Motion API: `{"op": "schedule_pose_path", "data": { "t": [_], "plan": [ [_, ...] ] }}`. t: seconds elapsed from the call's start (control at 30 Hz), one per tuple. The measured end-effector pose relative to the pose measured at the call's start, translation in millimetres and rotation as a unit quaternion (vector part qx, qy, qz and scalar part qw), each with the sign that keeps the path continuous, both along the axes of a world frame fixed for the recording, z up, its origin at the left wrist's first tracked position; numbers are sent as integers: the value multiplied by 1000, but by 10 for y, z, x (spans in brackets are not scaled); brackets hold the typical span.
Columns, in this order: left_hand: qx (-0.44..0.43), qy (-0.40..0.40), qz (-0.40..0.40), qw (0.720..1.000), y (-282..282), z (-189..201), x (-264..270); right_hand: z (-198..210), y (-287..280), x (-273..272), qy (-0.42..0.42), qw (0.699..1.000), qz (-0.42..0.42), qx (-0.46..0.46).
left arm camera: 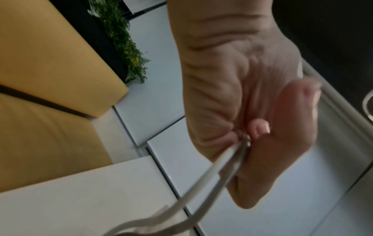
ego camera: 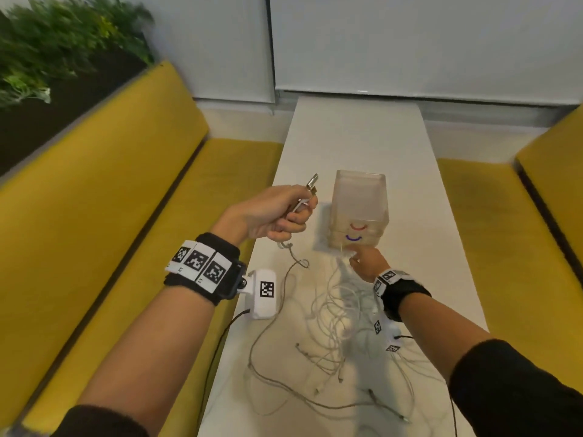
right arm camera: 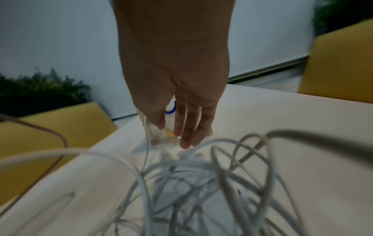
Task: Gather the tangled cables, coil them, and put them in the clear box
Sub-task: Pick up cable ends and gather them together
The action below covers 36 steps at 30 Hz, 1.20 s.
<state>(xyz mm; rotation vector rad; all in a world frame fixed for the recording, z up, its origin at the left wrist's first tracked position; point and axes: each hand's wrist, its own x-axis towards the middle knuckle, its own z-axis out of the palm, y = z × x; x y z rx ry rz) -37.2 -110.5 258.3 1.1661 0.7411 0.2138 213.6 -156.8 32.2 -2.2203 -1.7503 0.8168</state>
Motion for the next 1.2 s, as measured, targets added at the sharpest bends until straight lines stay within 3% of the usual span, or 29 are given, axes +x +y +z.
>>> {"op": "schedule_pose_path", "data": {
  "t": [0.1,0.2,0.27,0.37,0.43,0.53,0.7,0.83,1.03,1.2],
  "plan": [
    [51,14,35,998,23,-104,-9,-83,110,-86,7,1000,5,-11],
    [81,25,45,995,41,-190,2,-173,246,-202,126,987,-98,24],
    [94,31,48,994,28,-240,21,-168,314,-283,255,951,-169,40],
    [108,52,64,991,21,-324,57,47,287,-389,410,887,-211,-14],
    [104,62,85,989,32,-374,89,261,244,-391,491,851,-183,-36],
    [86,70,123,986,68,-420,143,647,154,-361,533,835,-126,-56],
    [24,34,175,984,135,-457,238,1263,-130,-332,501,865,5,-39],
    [116,27,167,979,1,-419,387,1665,-340,-420,416,907,72,4],
    [187,-22,152,970,-351,-196,651,1968,-487,-498,252,959,54,116],
    [245,-21,130,961,-552,-84,724,2189,-630,-484,180,965,42,185]
  ]
}}
